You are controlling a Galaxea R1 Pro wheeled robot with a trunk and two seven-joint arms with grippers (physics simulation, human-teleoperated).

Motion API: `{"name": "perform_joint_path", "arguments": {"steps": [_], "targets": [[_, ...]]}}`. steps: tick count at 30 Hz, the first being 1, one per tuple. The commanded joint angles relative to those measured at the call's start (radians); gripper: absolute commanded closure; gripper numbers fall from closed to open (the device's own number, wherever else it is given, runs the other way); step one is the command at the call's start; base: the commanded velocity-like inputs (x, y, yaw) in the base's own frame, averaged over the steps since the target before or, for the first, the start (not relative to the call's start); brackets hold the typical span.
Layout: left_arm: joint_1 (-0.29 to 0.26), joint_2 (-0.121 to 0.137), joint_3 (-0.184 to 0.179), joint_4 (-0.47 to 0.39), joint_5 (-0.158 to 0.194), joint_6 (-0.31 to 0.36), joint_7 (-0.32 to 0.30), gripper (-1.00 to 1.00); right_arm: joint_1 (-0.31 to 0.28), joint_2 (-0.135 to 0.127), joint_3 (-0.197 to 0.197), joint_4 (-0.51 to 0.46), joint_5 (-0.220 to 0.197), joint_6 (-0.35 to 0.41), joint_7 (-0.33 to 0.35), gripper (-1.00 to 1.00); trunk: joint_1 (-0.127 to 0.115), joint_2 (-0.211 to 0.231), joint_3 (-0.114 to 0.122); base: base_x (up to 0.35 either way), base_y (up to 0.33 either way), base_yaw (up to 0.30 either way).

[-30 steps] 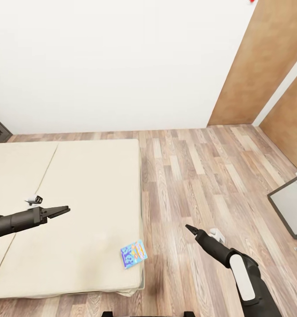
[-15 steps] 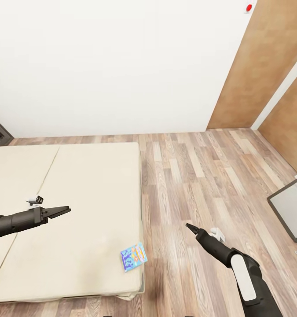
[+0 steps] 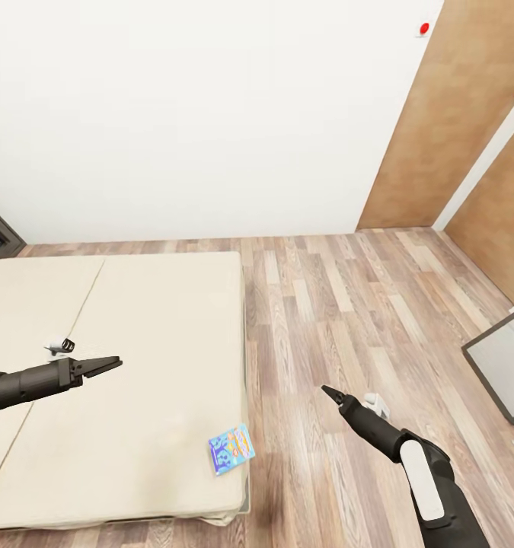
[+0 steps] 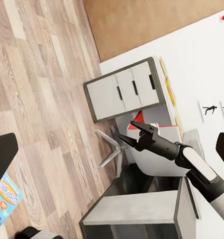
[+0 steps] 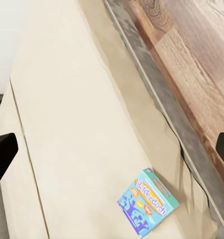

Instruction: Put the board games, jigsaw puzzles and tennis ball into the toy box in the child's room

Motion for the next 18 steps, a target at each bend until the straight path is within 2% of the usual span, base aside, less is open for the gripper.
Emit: {"name": "perform_joint_path", "arguments": {"steps": [1,18], "targets": [[-0.001,0.0,0.0,0.0,-0.001,0.011,-0.004,-1.0,-0.001,0.001,-0.004,-0.001,-0.001,0.008,0.003,-1.0,0.001,-0.002,0.0,0.0,0.0,0.0],[-0.001,0.0,0.0,0.0,-0.001,0.011,-0.004,-1.0,-0.001,0.002,-0.005,0.0,-0.001,0.008,0.004,-1.0,0.001,-0.002,0.028,0.0,0.0,0.0]]}}
